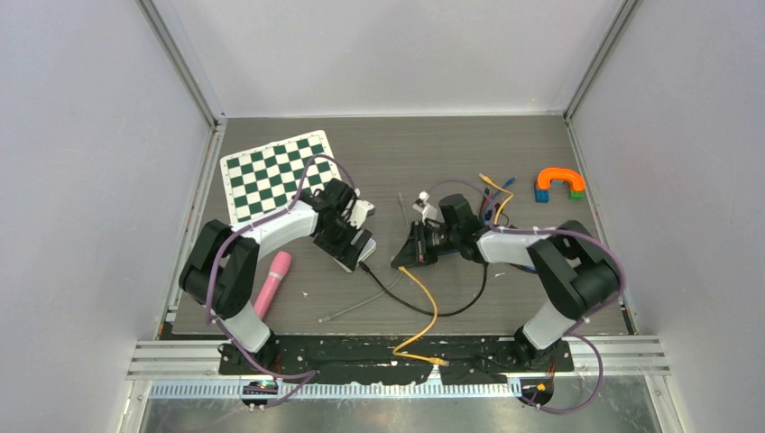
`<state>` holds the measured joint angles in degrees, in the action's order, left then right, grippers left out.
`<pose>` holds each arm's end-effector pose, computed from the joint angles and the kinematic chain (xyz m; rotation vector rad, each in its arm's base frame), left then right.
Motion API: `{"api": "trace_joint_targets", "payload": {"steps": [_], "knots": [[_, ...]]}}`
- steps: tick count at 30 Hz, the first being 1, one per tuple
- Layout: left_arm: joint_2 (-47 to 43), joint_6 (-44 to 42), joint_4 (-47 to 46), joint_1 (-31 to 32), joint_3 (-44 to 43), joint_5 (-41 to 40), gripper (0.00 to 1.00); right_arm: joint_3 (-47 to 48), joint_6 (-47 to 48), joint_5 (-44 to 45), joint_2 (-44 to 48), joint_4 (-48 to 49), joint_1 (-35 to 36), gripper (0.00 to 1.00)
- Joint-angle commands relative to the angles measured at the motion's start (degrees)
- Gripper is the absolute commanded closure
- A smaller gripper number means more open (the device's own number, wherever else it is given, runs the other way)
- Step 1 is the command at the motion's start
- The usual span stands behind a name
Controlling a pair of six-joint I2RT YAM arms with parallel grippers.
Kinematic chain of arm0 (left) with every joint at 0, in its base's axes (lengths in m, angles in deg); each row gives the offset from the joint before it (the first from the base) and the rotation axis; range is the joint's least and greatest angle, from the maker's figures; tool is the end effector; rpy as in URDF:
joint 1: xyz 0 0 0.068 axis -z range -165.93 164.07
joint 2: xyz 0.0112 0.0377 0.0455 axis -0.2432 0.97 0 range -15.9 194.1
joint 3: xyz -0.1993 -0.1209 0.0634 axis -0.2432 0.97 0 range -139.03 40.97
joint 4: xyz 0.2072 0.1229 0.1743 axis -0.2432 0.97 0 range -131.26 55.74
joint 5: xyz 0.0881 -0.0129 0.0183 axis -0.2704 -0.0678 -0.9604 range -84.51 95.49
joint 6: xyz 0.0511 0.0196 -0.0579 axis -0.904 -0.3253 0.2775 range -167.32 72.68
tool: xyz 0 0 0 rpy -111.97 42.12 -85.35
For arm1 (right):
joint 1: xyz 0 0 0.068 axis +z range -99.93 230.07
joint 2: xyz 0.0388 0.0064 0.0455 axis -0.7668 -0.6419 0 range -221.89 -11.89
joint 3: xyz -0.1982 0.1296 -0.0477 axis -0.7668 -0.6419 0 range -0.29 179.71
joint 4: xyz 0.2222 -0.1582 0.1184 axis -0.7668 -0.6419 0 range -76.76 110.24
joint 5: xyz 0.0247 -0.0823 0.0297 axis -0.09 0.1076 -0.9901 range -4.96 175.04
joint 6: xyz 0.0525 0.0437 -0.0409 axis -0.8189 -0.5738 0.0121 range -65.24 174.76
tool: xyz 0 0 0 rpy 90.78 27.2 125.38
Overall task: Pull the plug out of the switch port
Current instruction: Place the connector at the center of the board.
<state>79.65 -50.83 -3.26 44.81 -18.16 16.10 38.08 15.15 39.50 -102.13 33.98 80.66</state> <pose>0.2890 -0.1866 0.0881 0.8891 2.7606 -0.3551 0.2668 0.2146 0.0842 -0.3008 2.4409 1.5013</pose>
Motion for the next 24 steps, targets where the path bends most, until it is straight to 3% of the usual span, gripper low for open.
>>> {"api": "trace_joint_targets", "payload": {"steps": [1,3,7,12,17,24], "knots": [[0.1,-0.9,0.4,0.1,-2.4,1.6,0.69,4.0,1.5,3.8,11.8,-5.9,-1.2,0.95],[0.2,-0.8,0.4,0.1,-2.4,1.5,0.68,8.0,8.8,11.6,16.0,-18.2,-1.1,0.95],[0.1,-0.8,0.2,0.1,-2.2,1.3,0.69,15.0,15.2,18.5,22.3,-30.1,-2.0,0.95],[0.0,-0.8,-0.1,0.1,-2.1,1.2,0.69,20.2,14.3,16.6,25.7,-31.2,-4.4,0.95],[-0.2,-0.9,-0.1,0.1,-2.0,1.1,0.69,25.9,12.3,14.7,22.5,-30.6,-5.2,0.95],[-1.2,-0.8,-0.9,0.2,-1.5,1.4,0.68,27.3,11.0,15.9,8.1,-24.3,-6.0,0.95]]}}
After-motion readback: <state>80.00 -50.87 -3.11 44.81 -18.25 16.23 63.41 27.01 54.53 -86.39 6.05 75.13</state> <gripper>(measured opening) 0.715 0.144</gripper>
